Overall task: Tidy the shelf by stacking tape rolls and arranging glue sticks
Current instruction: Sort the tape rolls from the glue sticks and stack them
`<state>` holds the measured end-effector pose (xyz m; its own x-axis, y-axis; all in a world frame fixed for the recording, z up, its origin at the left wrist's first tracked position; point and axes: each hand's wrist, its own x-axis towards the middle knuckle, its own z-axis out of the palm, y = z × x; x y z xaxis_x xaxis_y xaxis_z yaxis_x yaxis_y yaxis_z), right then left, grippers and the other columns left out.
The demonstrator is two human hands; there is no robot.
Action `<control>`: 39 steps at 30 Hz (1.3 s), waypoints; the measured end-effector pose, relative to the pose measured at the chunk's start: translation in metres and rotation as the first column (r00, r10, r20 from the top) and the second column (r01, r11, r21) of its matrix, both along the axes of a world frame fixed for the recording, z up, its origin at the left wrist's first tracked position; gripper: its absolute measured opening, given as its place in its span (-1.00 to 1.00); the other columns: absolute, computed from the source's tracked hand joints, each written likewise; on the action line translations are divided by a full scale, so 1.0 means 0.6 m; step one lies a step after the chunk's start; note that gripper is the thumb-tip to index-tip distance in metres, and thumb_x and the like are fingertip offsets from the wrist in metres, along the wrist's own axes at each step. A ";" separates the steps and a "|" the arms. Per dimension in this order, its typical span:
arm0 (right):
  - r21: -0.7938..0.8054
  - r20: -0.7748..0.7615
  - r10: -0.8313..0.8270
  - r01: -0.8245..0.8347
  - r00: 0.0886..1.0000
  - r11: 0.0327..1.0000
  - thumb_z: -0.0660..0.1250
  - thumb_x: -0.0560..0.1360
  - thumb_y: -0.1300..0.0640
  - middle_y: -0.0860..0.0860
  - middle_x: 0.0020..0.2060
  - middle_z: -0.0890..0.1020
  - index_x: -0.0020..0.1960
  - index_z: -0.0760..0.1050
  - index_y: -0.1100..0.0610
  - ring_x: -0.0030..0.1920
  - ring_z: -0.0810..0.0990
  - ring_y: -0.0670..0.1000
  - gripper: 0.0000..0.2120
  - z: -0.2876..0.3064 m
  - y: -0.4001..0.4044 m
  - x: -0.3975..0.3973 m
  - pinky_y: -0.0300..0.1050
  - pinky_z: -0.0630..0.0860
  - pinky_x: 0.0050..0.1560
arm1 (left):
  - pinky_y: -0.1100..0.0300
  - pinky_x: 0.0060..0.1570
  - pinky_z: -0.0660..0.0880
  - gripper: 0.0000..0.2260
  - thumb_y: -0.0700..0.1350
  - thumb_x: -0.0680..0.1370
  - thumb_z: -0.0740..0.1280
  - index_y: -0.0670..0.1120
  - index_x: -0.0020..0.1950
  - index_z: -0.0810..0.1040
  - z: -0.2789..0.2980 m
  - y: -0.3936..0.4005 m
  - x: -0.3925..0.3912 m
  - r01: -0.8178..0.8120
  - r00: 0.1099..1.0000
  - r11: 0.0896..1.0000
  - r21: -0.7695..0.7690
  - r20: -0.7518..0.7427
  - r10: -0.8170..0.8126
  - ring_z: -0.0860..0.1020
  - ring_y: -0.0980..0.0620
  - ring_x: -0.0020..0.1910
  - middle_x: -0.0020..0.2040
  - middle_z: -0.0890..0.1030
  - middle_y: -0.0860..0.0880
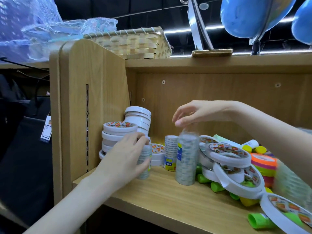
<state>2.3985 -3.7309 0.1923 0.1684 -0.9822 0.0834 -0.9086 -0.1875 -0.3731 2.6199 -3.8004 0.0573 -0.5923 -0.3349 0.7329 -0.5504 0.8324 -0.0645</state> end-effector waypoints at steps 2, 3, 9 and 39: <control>0.010 0.158 0.020 -0.022 0.987 1.000 0.34 0.38 -0.10 0.02 0.04 0.64 0.10 0.54 0.08 0.04 0.62 -0.03 -0.63 0.003 -0.014 -0.006 -0.14 0.55 0.09 | 0.23 -0.03 0.32 -0.70 0.09 0.45 0.16 -0.07 -0.04 0.53 0.018 -0.009 0.000 0.061 0.998 0.997 -0.039 -0.009 -0.061 0.55 0.01 -0.04 -0.03 0.56 0.02; 0.007 0.168 0.013 -0.015 0.986 1.000 0.34 0.41 -0.07 0.04 0.06 0.63 0.11 0.54 0.09 0.06 0.62 0.00 -0.65 0.002 -0.024 -0.011 -0.12 0.55 0.11 | 0.20 0.02 0.29 -0.70 0.09 0.45 0.15 -0.07 -0.03 0.54 0.031 -0.011 -0.001 0.067 0.998 0.997 -0.041 -0.016 -0.068 0.55 0.00 -0.03 -0.03 0.56 0.02; 0.129 0.083 -0.082 0.070 0.993 0.989 0.30 0.50 -0.01 0.05 0.11 0.59 0.18 0.51 0.09 0.01 0.60 -0.06 -0.70 -0.019 -0.100 -0.031 -0.26 0.55 -0.07 | 0.06 0.21 0.32 -0.54 0.25 0.42 0.11 0.00 0.14 0.49 0.141 -0.055 -0.028 0.071 0.995 0.990 0.118 0.068 -0.079 0.47 0.01 0.15 0.14 0.50 0.03; 0.566 -0.370 0.168 0.078 0.914 0.821 0.33 0.46 0.22 0.02 -0.04 0.47 0.35 0.33 -0.01 -0.06 0.61 0.15 -0.50 -0.111 -0.278 -0.016 -0.23 0.53 -0.46 | 0.08 0.24 0.05 -0.58 0.20 0.48 0.25 0.14 0.31 0.34 0.153 -0.183 -0.093 -0.170 0.927 0.974 0.147 0.360 0.108 0.29 0.06 0.19 0.25 0.36 0.13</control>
